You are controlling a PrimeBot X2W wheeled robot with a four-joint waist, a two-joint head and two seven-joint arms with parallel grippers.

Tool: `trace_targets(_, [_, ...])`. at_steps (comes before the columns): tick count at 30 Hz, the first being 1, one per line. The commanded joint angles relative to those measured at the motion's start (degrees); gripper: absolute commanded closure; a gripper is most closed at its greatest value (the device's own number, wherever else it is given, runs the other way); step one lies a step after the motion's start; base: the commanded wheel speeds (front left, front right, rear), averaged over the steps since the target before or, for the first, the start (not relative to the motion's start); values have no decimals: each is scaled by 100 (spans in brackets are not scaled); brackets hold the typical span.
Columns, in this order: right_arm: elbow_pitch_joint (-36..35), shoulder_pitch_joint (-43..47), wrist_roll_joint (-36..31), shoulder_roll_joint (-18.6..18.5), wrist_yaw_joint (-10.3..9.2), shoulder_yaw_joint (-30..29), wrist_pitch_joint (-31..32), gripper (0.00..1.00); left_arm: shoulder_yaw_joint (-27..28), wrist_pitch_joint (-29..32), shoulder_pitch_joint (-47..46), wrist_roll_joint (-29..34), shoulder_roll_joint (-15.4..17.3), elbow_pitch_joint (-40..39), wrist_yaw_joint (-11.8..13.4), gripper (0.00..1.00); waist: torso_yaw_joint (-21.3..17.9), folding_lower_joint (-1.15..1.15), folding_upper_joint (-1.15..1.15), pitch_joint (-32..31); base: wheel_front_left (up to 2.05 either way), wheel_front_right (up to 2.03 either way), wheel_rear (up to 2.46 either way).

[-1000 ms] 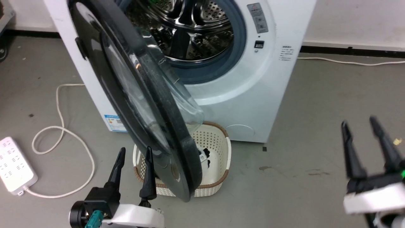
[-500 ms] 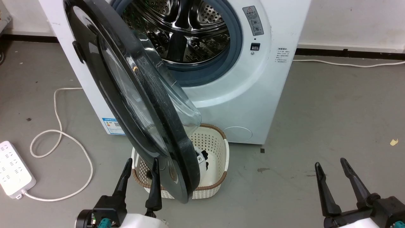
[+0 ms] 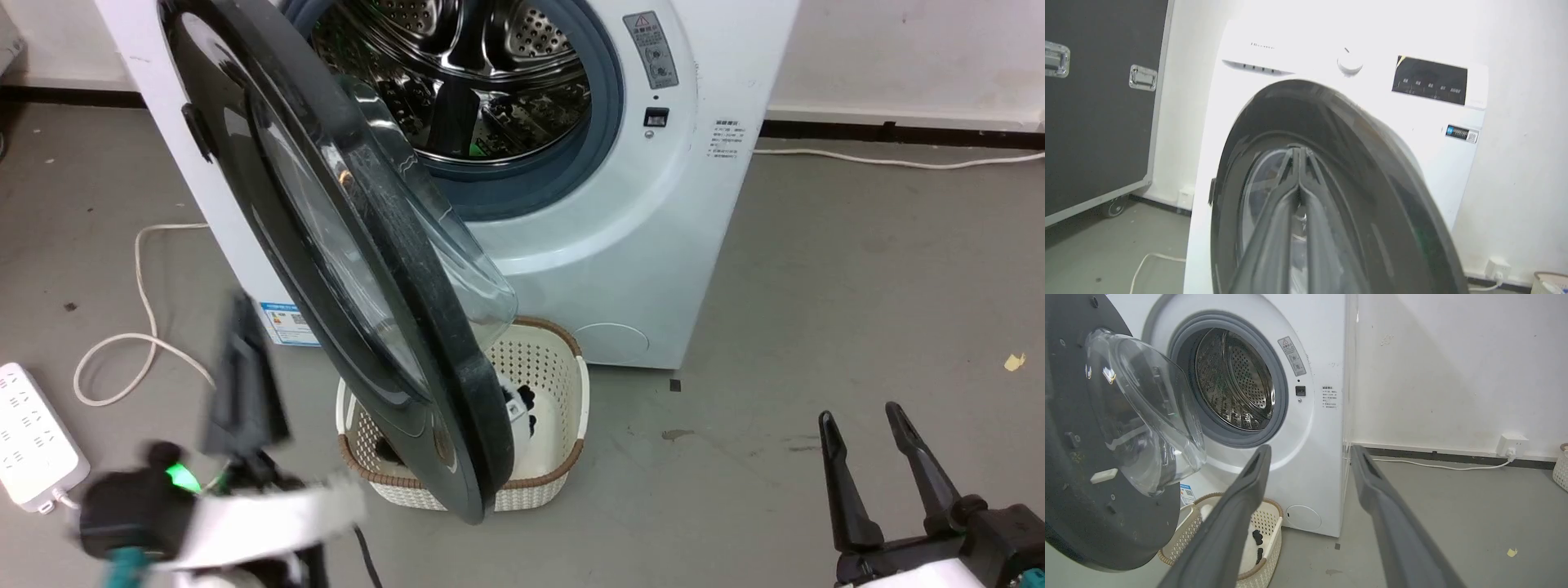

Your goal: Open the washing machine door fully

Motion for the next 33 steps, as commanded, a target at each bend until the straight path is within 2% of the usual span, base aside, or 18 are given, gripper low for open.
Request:
trace_targets(1, [-30, -69, -12, 22, 5, -1, -43, 0, 50, -29, -189, -83, 10, -253, 69, 100, -9, 0, 0, -2, 0, 0, 0])
trace_targets(4, [-41, -81, -4, 24, 5, 6, -44, 0, 63, -29, -468, -489, 10, -783, 199, 100, -23, 0, 0, -2, 0, 0, 0])
trace_targets(9, [-13, -90, -3, 29, 5, 17, -46, 0, -381, -29, -684, -275, 10, -1030, 47, 100, -53, 0, 0, -32, 0, 0, 0])
trace_targets(13, [-2, -95, -1, 39, 5, 14, -46, 0, -1174, -7, -569, -71, 10, -659, -140, 100, -90, 0, 0, -45, 0, 0, 0])
trace_targets(17, [-24, -110, -6, 58, 5, -34, -47, 0, -1981, 339, -392, -48, 10, -51, -279, 100, -129, 0, 0, -16, 0, 0, 0])
trace_targets(21, [-26, -116, -7, 73, 5, -11, -47, 0, -2482, 665, -272, -154, 10, 574, -328, 100, -155, 0, 0, 35, 0, 0, 0])
trace_targets(26, [-19, -141, -12, 81, 5, 7, -47, 0, -2575, 624, -419, -264, 10, 1326, -173, 100, -163, 0, 0, 91, 0, 0, 0])
trace_targets(33, [51, -114, 0, 85, 5, 88, -48, 0, -2343, 341, -641, -308, 50, 2223, -42, 100, -90, 0, 0, 94, 0, 0, 0])
